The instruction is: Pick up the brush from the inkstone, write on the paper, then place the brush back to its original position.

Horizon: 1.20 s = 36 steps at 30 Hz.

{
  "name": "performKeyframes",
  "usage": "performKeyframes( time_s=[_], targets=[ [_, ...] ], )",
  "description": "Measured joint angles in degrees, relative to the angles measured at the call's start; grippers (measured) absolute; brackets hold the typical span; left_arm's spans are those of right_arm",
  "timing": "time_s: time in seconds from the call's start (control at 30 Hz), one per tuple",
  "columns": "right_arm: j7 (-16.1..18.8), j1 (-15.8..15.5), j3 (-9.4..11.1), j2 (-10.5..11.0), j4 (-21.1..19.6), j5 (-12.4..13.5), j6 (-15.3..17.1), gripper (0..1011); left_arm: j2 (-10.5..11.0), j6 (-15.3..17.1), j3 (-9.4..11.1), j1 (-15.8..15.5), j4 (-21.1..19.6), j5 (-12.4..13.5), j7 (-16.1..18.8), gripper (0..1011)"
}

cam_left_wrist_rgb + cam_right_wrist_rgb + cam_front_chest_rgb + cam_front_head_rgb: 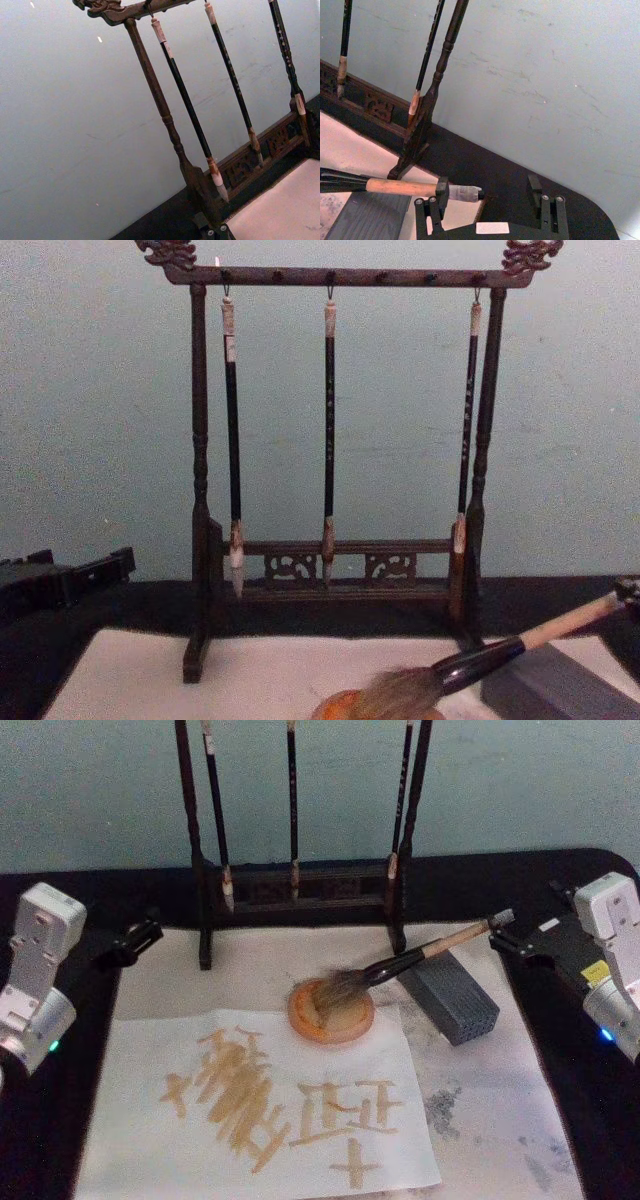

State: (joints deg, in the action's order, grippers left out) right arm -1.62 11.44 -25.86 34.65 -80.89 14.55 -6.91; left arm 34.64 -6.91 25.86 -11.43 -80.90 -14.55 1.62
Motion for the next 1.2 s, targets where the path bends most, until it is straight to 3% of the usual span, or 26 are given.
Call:
performKeyframes(
  time_s=[0.5, 0.73, 0.93, 1.17, 1.2],
  targets=[
    [0.34, -0.01, 0.2, -0.08, 0.01, 0.2, 0.0, 1001, 0.0, 0.0, 0.0, 0.0, 0.0, 0.0, 0.0, 1002],
    [3.56, -1.21, 2.56, -0.47, -1.21, 3.72, 0.66, 1001, 0.0, 0.0, 0.0, 0.0, 0.0, 0.0, 0.0, 1002],
    [7.15, -4.5, 6.11, -0.22, -4.46, 9.4, 1.47, 1001, 0.0, 0.0, 0.0, 0.0, 0.0, 0.0, 0.0, 1002],
    [9.66, -7.54, 9.01, -0.31, -6.96, 13.9, 1.95, 1001, 0.0, 0.0, 0.0, 0.0, 0.0, 0.0, 0.0, 1002],
    [10.82, -8.25, 9.8, -0.49, -7.34, 15.66, 2.21, 1001, 0.0, 0.0, 0.0, 0.0, 0.0, 0.0, 0.0, 1002]
  ],
)
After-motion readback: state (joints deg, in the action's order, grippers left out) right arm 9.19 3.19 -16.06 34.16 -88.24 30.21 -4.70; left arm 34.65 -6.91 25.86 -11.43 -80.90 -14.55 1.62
